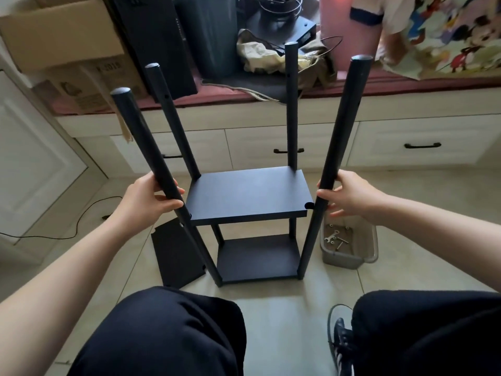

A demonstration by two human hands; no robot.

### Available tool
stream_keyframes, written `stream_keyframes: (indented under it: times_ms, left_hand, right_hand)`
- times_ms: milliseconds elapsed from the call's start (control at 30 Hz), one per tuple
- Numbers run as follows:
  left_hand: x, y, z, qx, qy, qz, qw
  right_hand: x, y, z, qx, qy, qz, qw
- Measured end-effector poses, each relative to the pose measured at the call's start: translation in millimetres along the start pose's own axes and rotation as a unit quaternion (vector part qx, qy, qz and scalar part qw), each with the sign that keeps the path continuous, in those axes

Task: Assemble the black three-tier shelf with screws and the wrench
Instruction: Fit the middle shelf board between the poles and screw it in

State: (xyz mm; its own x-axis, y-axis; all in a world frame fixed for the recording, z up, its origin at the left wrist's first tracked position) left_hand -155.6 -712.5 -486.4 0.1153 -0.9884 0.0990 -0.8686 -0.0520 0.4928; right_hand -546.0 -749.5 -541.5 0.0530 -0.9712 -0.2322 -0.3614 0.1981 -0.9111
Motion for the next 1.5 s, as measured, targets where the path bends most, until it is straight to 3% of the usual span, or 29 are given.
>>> stream_keyframes:
  times_ms: [133, 233, 367, 467, 567, 767, 933, 1133, 1500]
  left_hand:
    - [-13, 11, -5, 0.126, 0.031, 0.009, 0.992]
    - [-20, 9, -8, 0.171, 0.012, -0.022, 0.985]
    - [-26, 3, 3, 0.206, -0.069, -0.087, 0.972]
    - [-31, 10, 25, 0.237, -0.17, -0.132, 0.947]
    - [-38, 44, 54, 0.269, -0.235, -0.095, 0.929]
    - [-25, 142, 113, 0.376, -0.094, 0.105, 0.916]
    - [-23, 174, 176, 0.4, -0.047, 0.26, 0.878]
    - [2, 155, 213, 0.439, -0.114, 0.226, 0.862]
    - [10, 164, 228, 0.459, -0.106, 0.218, 0.855]
  right_hand:
    - [1, -2, 0, 0.005, -0.011, 0.035, 0.999]
    - [2, 3, 2, 0.026, -0.018, 0.074, 0.997]
    - [3, 8, 0, 0.016, -0.024, 0.08, 0.996]
    - [4, 10, -2, 0.009, -0.019, 0.072, 0.997]
    - [5, 10, -2, 0.002, -0.014, 0.07, 0.997]
    - [7, 8, -3, -0.024, -0.024, 0.067, 0.997]
    - [4, 6, -2, -0.034, -0.028, 0.048, 0.998]
    - [4, 3, -2, -0.051, -0.041, 0.029, 0.997]
    - [5, -4, 8, -0.139, -0.079, -0.017, 0.987]
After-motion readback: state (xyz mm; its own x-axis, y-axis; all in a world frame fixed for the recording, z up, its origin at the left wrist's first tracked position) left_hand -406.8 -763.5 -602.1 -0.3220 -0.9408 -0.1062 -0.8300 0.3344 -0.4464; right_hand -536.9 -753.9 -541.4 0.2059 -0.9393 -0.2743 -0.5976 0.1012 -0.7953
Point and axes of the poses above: each hand's wrist, its own x-axis towards the middle knuckle, its own z-axis out of the palm, y = z × x, the point moved 9 cm from there along x, towards the middle knuckle, and after that the axes turned 13 degrees about x, right-handed, at the moved point
